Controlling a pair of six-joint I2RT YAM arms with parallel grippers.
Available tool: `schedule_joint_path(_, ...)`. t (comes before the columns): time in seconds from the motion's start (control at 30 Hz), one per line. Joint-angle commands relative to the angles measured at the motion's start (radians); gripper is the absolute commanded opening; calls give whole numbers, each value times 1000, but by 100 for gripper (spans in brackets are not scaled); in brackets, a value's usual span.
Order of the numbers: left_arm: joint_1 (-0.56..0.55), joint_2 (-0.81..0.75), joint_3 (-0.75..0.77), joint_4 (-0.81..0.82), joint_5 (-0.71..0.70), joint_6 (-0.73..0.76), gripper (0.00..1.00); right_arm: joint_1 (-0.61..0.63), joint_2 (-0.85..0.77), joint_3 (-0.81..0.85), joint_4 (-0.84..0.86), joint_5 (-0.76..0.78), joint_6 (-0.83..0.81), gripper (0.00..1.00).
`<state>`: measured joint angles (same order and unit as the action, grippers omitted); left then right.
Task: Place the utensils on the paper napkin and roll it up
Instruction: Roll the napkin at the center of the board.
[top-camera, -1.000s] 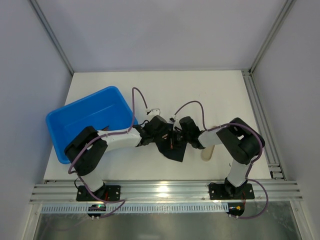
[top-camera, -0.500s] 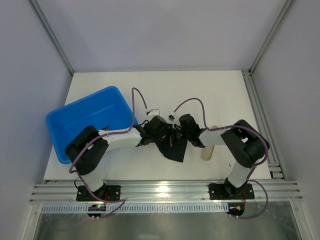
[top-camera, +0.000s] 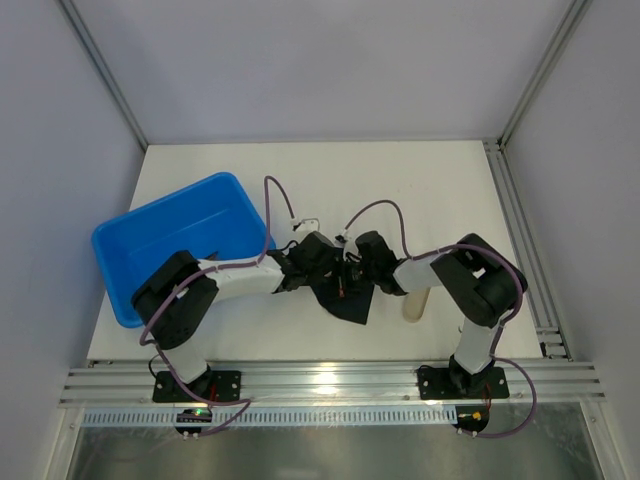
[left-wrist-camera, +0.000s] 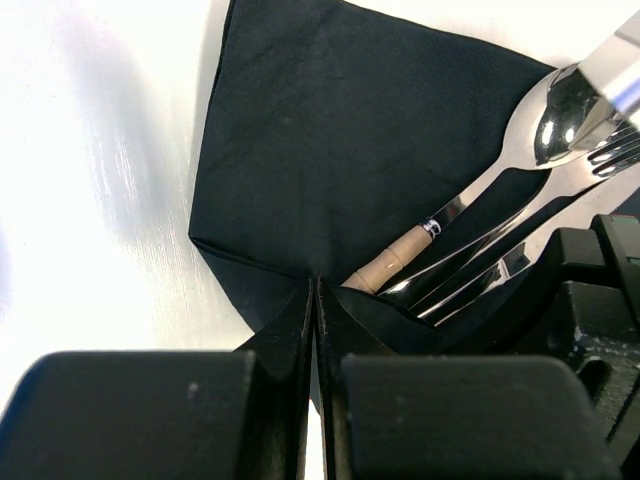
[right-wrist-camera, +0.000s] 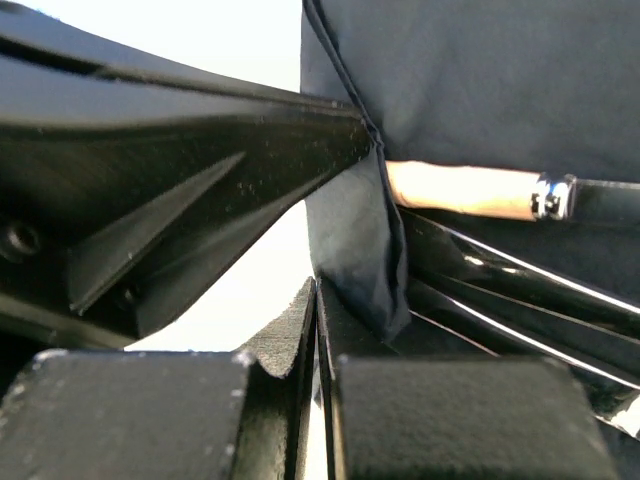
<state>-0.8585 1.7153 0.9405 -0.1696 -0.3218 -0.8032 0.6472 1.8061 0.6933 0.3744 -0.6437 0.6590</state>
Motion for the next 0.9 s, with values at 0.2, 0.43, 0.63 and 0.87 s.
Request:
schedule_joint_path(0.2, 6, 21, 1, 4, -8, -1, 0, 6, -39, -38, 69, -22, -6, 4)
schedule_joint_path(0.43, 10, 20, -3, 2, -10, -1, 0, 12, -109, -52, 40, -24, -10, 4)
schedule_joint_path(0.63, 10, 23, -6, 5, -7, -5, 0, 19, -105, -97, 54, -14, -12, 4)
schedule_joint_path(0.87, 10, 24, -6, 4, -6, -7, 0, 19, -71, -136, 104, -10, 5, 4)
